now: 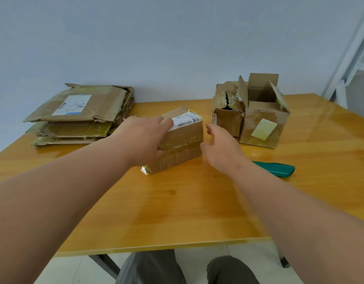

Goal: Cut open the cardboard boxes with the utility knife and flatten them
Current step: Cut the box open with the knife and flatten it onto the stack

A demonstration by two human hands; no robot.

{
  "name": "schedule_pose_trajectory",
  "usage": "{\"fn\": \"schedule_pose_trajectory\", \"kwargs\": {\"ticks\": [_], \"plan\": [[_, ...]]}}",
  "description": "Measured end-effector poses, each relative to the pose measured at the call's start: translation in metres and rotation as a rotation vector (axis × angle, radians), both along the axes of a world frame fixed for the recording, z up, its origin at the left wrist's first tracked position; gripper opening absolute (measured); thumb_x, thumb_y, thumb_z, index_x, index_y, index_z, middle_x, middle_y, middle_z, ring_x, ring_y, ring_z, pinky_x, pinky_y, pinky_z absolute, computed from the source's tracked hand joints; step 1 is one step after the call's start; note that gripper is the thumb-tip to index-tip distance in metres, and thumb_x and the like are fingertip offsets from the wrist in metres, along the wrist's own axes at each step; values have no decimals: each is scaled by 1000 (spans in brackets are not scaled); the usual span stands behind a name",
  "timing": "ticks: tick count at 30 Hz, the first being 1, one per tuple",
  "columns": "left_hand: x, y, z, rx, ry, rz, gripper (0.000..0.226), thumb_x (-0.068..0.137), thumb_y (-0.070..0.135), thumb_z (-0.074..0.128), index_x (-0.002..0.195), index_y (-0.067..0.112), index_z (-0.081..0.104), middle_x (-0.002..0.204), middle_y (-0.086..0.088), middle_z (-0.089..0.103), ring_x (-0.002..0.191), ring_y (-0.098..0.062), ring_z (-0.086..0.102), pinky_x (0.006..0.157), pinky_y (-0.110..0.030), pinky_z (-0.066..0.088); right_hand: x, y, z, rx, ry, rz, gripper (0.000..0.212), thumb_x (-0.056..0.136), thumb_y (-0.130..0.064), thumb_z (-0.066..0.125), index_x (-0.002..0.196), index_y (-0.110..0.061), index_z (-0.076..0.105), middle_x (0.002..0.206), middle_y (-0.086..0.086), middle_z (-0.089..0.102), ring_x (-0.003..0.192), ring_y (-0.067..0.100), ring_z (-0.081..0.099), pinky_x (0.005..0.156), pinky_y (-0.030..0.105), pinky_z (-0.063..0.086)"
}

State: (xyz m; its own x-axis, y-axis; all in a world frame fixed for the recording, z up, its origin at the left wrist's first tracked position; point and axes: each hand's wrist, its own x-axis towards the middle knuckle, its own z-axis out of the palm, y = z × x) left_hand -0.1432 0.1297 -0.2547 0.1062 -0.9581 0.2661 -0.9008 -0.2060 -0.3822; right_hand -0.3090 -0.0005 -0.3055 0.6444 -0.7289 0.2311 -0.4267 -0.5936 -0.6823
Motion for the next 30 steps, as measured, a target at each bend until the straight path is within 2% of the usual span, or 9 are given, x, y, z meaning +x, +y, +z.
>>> {"fn": "schedule_pose_trajectory", "kwargs": {"ticks": [4, 7, 8, 11, 14, 17, 21, 27, 30], "plan": [[7, 2, -1, -34, 96, -9, 60, 82, 49, 61, 132, 32, 34, 112, 9, 59, 82, -15, 58, 59, -29, 41, 19, 0, 4, 80, -85, -20, 47, 100, -22, 48, 145, -23, 39, 135, 0, 55, 115, 22, 55, 93, 43, 51], [11, 3, -1, -39, 189, -12, 56, 86, 48, 60, 135, 36, 34, 115, 11, 60, 87, -14, 57, 62, -28, 37, 25, -2, 1, 54, -98, -89, 40, 96, -27, 57, 134, -25, 43, 117, -2, 59, 98, 19, 57, 73, 35, 48], [12, 2, -1, -39, 217, -11, 54, 88, 47, 58, 135, 36, 35, 115, 10, 61, 87, -14, 57, 63, -28, 37, 27, -2, 0, 62, -99, -91, 43, 93, -27, 62, 132, -25, 43, 116, -3, 57, 96, 18, 57, 72, 33, 46], [14, -1, 3, -31, 306, 14, 42, 95, 43, 50, 135, 37, 39, 108, 10, 62, 83, -13, 55, 60, -27, 36, 34, 3, -2, 188, -177, -90, 64, 82, -28, 77, 133, -22, 40, 122, -4, 47, 109, 18, 52, 88, 37, 51], [17, -3, 8, 2, 408, 46, 34, 100, 41, 42, 134, 38, 42, 86, 16, 56, 72, -5, 52, 55, -21, 36, 41, 9, -5, 319, -264, -142, 72, 75, -25, 83, 132, -25, 39, 120, -6, 38, 120, 20, 45, 102, 41, 47], [20, -3, 14, 43, 484, 59, 34, 101, 41, 40, 134, 39, 43, 89, 12, 58, 76, -6, 54, 60, -25, 43, 46, 11, -7, 465, -324, -178, 65, 76, -17, 82, 118, -35, 35, 122, -6, 39, 120, 21, 43, 100, 40, 45], [21, -4, 15, 51, 505, 68, 34, 101, 40, 41, 135, 39, 44, 100, 7, 61, 80, -10, 54, 63, -28, 43, 51, 11, -4, 686, -390, -196, 60, 76, -1, 69, 110, -35, 33, 122, -1, 48, 117, 25, 46, 90, 39, 44], [21, -4, 14, 62, 515, 72, 34, 101, 41, 41, 135, 40, 44, 97, 9, 58, 76, -4, 50, 57, -24, 37, 54, 14, -3, 640, -390, -251, 60, 73, 9, 56, 110, -33, 34, 121, 1, 46, 114, 25, 45, 94, 42, 49], [23, -1, 14, 65, 539, 80, 34, 101, 40, 41, 134, 39, 44, 100, 7, 61, 80, -9, 54, 62, -27, 40, 50, 19, -15, 493, -330, -264, 61, 76, 11, 57, 111, -34, 35, 119, 0, 49, 109, 22, 51, 86, 44, 56]]}}
